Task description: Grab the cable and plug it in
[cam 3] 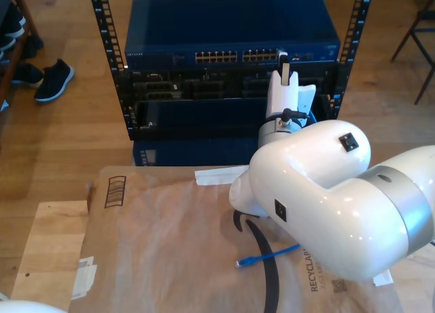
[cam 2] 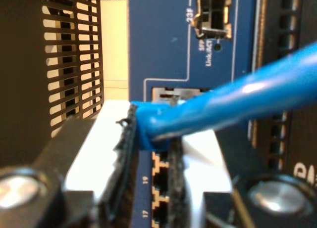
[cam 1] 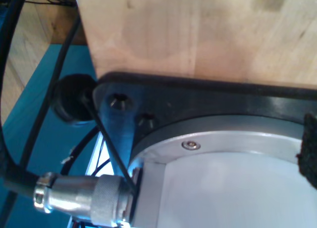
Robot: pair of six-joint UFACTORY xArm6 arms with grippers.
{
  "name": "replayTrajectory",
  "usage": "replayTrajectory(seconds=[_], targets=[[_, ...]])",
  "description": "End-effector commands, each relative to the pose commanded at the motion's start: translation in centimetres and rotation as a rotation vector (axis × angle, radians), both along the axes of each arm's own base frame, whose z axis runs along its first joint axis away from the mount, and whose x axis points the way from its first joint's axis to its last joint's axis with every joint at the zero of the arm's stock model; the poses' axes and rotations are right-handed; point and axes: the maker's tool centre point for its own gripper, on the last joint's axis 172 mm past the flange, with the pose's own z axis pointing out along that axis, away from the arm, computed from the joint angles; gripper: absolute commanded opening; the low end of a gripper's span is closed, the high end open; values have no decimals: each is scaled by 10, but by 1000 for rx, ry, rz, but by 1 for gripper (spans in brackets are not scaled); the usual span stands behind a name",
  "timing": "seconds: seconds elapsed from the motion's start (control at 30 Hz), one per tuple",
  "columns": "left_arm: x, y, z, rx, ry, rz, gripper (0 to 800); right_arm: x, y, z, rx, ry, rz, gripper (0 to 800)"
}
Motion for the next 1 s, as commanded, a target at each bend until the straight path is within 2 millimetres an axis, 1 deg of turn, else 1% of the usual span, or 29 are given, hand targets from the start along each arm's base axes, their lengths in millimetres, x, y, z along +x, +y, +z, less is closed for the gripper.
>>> replayTrajectory(seconds=[0.33,0.63,0.8,1.0], targets=[[0,0,0,0,0,0,799,1,-2,-7,-2,8,-4,0],[0,0,0,0,0,-2,799,3,-1,-6,1,6,-3,0],[0,1,0,2,0,0,799,3,0,-2,5,-2,-2,0],[0,0,0,0,0,0,799,2,2,-3,3,-1,0,0]])
